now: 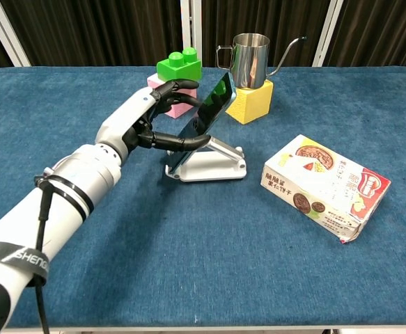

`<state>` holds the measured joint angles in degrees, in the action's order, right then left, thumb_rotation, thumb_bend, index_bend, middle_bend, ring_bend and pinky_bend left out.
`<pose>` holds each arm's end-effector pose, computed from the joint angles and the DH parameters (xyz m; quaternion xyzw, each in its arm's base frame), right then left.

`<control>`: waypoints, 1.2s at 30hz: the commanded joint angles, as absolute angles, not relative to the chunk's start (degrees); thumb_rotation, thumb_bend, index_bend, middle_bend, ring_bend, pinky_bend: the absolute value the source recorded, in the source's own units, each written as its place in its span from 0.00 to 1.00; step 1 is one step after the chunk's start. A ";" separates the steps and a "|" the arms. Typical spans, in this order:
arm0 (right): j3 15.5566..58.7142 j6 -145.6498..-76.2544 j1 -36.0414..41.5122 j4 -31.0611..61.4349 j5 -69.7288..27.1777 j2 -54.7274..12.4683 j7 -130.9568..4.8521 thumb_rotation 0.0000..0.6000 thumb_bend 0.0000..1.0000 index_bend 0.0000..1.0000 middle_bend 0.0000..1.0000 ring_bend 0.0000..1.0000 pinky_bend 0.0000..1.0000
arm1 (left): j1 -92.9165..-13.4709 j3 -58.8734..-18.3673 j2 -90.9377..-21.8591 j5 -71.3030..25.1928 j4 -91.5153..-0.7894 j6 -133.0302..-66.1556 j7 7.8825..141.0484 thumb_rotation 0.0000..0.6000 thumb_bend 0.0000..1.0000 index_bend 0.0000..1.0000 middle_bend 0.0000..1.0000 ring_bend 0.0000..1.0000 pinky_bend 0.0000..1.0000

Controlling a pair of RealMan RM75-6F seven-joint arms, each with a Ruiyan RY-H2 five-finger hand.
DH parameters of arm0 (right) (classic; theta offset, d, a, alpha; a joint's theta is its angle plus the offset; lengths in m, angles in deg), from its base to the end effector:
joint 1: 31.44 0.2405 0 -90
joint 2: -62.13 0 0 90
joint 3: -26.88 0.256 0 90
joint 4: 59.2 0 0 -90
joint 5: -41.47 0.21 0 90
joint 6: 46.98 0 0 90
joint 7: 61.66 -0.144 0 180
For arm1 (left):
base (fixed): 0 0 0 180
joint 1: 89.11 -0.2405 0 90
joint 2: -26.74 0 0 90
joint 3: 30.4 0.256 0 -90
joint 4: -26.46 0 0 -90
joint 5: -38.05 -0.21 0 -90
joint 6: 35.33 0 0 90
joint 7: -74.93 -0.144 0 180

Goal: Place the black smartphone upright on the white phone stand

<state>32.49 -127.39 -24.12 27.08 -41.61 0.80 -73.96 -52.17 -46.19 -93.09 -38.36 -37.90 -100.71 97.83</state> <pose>-0.3336 -0.2072 0.1880 0.5706 -0.4131 0.4070 0.5815 -0.0923 0.3009 -0.1208 -0.4872 -0.6077 -0.5889 0.2158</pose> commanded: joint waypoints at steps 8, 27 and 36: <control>32.70 -127.56 -24.12 26.77 -41.58 1.11 -74.39 1.00 0.06 0.00 0.06 0.00 0.06 | -54.99 -41.81 -78.02 -40.19 -49.10 -99.48 87.94 0.88 0.12 0.00 0.07 0.00 0.00; 32.61 -128.00 -24.31 24.84 -42.05 -0.50 -77.18 1.00 0.06 0.00 0.06 0.00 0.07 | -71.28 -36.28 -45.46 -32.81 -58.77 -110.18 71.02 1.00 0.14 0.13 0.12 0.00 0.00; 32.49 -130.38 -25.37 24.61 -42.79 -2.09 -78.15 1.00 0.06 0.00 0.06 0.00 0.07 | -81.27 -32.74 -39.89 -34.45 -63.62 -119.90 74.30 1.00 0.14 0.13 0.12 0.00 0.00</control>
